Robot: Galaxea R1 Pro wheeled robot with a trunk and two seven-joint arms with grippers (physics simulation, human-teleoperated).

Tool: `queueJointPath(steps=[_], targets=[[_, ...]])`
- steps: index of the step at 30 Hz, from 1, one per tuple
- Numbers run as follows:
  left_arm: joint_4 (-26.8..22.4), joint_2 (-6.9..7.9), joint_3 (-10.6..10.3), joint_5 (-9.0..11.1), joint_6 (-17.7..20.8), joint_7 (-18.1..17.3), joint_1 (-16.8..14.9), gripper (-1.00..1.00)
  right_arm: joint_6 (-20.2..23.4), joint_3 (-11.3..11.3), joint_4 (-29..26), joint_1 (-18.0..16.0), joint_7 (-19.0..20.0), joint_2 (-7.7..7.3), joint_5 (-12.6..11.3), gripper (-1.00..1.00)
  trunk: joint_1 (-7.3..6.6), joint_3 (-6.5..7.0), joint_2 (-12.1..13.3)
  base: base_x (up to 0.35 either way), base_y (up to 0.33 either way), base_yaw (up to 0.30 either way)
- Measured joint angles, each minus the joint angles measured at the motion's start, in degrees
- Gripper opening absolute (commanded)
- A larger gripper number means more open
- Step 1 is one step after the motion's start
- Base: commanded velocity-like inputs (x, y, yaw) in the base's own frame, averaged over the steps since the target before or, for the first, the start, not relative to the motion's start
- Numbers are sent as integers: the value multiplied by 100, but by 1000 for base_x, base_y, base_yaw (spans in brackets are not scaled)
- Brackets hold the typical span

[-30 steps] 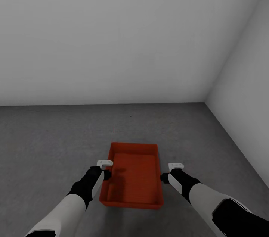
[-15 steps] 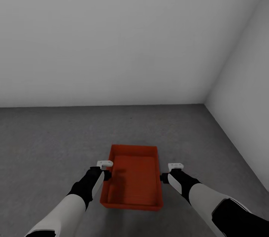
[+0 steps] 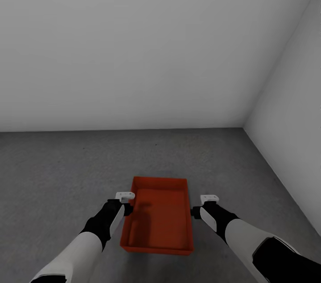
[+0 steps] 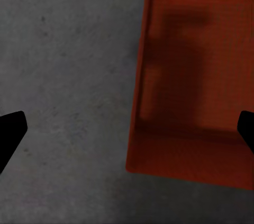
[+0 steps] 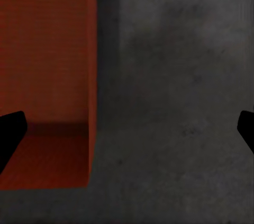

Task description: Move the two storage containers from the living room to the garage. In the garage, place one container on the floor and stack the other container on top of it (either order is fine).

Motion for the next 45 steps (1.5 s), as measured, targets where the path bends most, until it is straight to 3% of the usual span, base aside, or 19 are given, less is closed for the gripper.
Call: queueJointPath(steps=[23, 29, 33, 37, 45], targets=[[133, 39, -4, 26, 4, -37, 0, 100, -79, 15, 73, 32, 23, -6, -6, 100, -505, 567, 923, 0, 0, 0], [1056, 81, 14, 38, -45, -81, 1, 100, -88, 16, 110, 2, 41, -8, -32, 100, -637, 676, 1163, 0, 0, 0], [1591, 109, 23, 62, -397, -80, 0, 100, -89, 16, 114, -1, 66, -9, -25, 100, -725, 748, 1324, 0, 0, 0], [2127, 291, 30, 114, -726, -85, 0, 100, -92, 16, 119, 0, 80, -9, -27, 100, -813, 819, 1484, 0, 0, 0], [2604, 583, 33, 542, -844, -110, -1, 100, -89, 22, 123, 8, 94, -9, -15, 100, -988, 963, 1805, 0, 0, 0]])
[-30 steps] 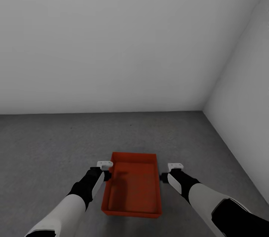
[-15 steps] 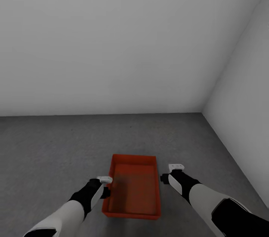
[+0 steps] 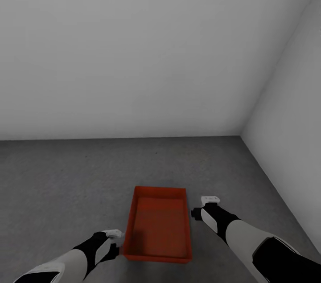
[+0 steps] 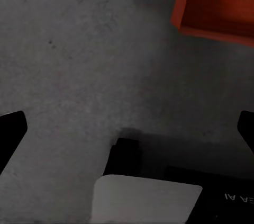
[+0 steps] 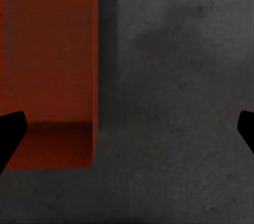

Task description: Move the two storage containers from the living room to the garage. In the garage, place one container on the floor and stack the other container on top of it (either order is fine).

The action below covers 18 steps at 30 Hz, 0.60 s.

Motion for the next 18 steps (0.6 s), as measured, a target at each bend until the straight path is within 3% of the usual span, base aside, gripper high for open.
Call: queueJointPath(steps=[9, 18], targets=[[47, 85, -6, 71, -13, -3, 0, 100, -21, 2, 12, 0, 1, 6, 10, 100, -198, 162, 361, 0, 0, 0], [162, 90, -5, 80, -120, -3, 0, 100, -562, 8, 251, 123, 15, 139, 12, 100, -395, 323, 722, 0, 0, 0]])
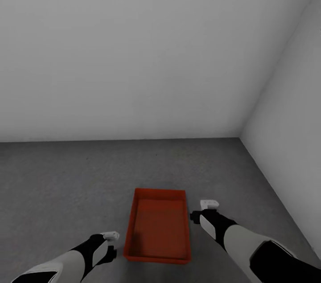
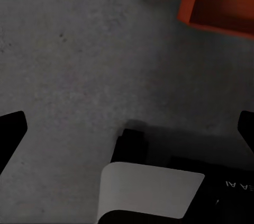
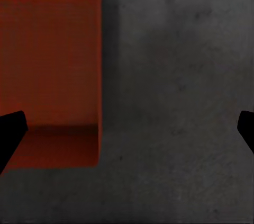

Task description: Move the two storage containers from the living room to the garage. In the garage, place one container on the floor and stack the other container on top of it (either order is fine).

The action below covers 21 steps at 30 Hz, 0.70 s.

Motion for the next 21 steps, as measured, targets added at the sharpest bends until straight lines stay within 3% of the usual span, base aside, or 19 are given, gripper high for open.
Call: queueJointPath(steps=[3, 9, 11, 21], targets=[[86, 4, 0, 0, -71, -2, 0, 100, -35, -1, 69, 183, -1, 35, 39, 100, -66, 54, 120, 0, 0, 0], [184, 4, -4, -7, -116, -13, 37, 100, -239, -7, 109, 995, -18, 54, 536, 100, -198, 161, 361, 0, 0, 0], [193, 2, -6, -7, -134, -14, 53, 100, -348, -7, 118, 1220, -21, 56, 599, 100, -242, 197, 441, 0, 0, 0], [204, 41, -1, -28, -231, -18, 95, 100, -564, -10, 140, 2168, -26, 38, 654, 100, -461, 377, 842, 0, 0, 0]])
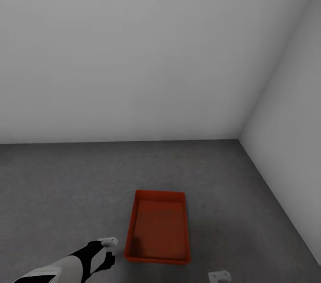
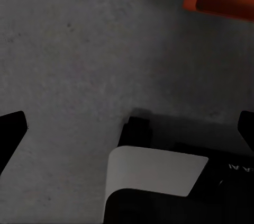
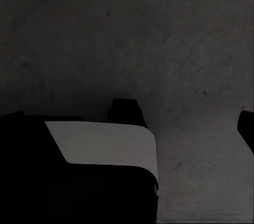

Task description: Move the two storage containers from the living room to the garage. In the garage, place one container on the floor and stack the other container on top of it (either order is fine).

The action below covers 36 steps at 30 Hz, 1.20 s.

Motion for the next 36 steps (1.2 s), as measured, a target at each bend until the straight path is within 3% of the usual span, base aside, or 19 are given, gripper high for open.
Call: queueJointPath(steps=[8, 22, 30, 36], targets=[[26, 9, 2, 27, -424, 4, 151, 100, -255, 3, 12, 414, -7, -2, -6, 100, -176, 145, 321, 0, 0, 0], [40, 12, -5, 29, -494, 19, 393, 100, -724, 4, 552, 491, -13, 78, -40, 100, -176, 250, 322, 0, 0, 0], [41, 29, 0, 31, -963, 26, 704, 100, -745, 4, 588, 496, -12, 92, -43, 100, -176, 321, 323, 0, 0, 0], [46, 43, -2, 32, -1071, 27, 806, 100, -776, 4, 590, 572, -12, 95, -40, 100, -176, 374, 323, 0, 0, 0]])
